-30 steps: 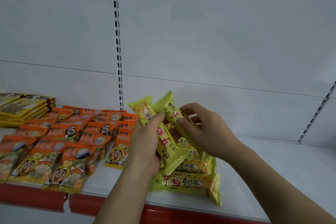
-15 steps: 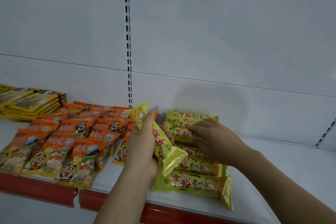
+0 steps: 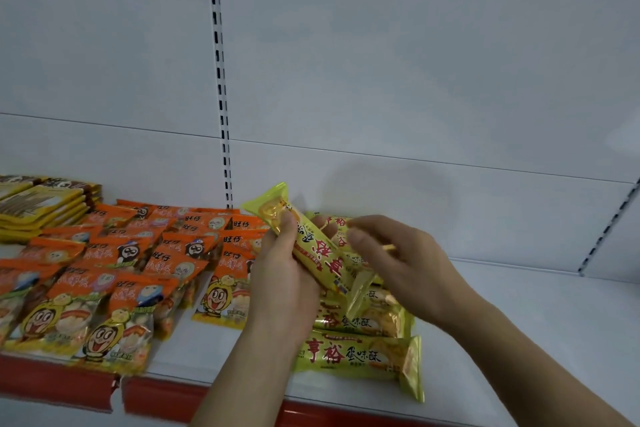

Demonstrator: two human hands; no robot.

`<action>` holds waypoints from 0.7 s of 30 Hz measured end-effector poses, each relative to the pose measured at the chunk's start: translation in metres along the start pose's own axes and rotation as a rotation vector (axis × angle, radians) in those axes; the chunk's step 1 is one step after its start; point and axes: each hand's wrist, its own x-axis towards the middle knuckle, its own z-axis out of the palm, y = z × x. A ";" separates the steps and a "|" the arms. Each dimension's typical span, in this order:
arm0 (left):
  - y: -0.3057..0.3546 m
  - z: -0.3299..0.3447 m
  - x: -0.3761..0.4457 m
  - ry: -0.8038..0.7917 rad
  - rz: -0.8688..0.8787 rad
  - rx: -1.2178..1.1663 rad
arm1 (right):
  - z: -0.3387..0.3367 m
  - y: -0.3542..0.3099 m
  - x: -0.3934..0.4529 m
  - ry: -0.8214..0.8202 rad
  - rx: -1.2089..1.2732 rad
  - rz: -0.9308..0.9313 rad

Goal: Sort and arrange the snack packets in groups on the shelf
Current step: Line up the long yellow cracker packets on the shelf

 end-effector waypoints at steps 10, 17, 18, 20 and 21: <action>-0.012 0.009 -0.012 -0.257 0.052 0.538 | -0.011 0.004 -0.018 0.163 -0.134 0.033; 0.013 0.005 -0.004 -0.228 0.115 0.812 | -0.027 0.015 -0.016 0.144 -0.282 -0.299; 0.020 0.004 -0.003 -0.250 0.138 0.880 | -0.031 0.020 -0.012 0.166 -0.377 -0.344; 0.037 0.005 -0.003 -0.340 0.147 1.017 | -0.034 0.021 -0.006 0.063 -0.558 -0.448; 0.045 0.005 -0.003 -0.387 0.132 1.073 | -0.033 0.020 -0.002 -0.010 -0.604 -0.491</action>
